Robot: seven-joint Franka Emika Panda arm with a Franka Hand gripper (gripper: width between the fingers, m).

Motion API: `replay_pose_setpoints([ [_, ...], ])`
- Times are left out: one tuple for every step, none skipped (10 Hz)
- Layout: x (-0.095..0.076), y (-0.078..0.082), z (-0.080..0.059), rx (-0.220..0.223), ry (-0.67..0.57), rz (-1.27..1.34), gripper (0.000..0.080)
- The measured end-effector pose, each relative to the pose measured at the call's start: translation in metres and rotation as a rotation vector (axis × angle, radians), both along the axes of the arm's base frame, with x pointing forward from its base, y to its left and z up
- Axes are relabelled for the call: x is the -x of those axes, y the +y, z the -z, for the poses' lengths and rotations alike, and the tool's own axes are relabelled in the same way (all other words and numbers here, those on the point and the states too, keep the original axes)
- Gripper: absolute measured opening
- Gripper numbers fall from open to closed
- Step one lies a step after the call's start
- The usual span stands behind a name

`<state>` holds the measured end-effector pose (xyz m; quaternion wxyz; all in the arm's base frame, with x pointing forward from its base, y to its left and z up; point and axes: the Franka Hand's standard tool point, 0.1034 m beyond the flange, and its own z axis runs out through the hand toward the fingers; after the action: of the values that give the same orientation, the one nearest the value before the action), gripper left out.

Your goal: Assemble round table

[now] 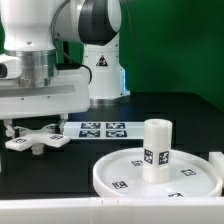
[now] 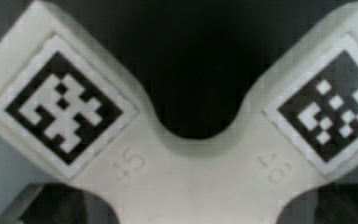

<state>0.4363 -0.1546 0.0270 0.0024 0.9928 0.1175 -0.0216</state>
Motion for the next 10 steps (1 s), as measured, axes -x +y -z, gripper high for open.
replay_pose_setpoints([
  [0.0009, 0.0, 0.0015, 0.0, 0.002, 0.0, 0.0649],
  [0.0005, -0.0003, 0.0016, 0.002, 0.0, 0.0, 0.0649],
  [0.0006, -0.0005, 0.0016, 0.002, 0.0, 0.0, 0.0649],
  [0.0007, -0.0011, 0.0016, 0.002, 0.0, 0.002, 0.0536],
  [0.0005, -0.001, 0.0015, 0.002, -0.001, 0.001, 0.0442],
  [0.0005, -0.001, 0.0015, 0.002, 0.0, 0.001, 0.0442],
  [0.0005, -0.001, 0.0015, 0.002, -0.001, 0.001, 0.0442],
  [0.0005, -0.001, 0.0015, 0.002, -0.001, 0.001, 0.0442],
  [0.0005, -0.001, 0.0015, 0.002, -0.001, 0.001, 0.0442],
  [0.0005, -0.001, 0.0015, 0.002, -0.001, 0.001, 0.0442],
])
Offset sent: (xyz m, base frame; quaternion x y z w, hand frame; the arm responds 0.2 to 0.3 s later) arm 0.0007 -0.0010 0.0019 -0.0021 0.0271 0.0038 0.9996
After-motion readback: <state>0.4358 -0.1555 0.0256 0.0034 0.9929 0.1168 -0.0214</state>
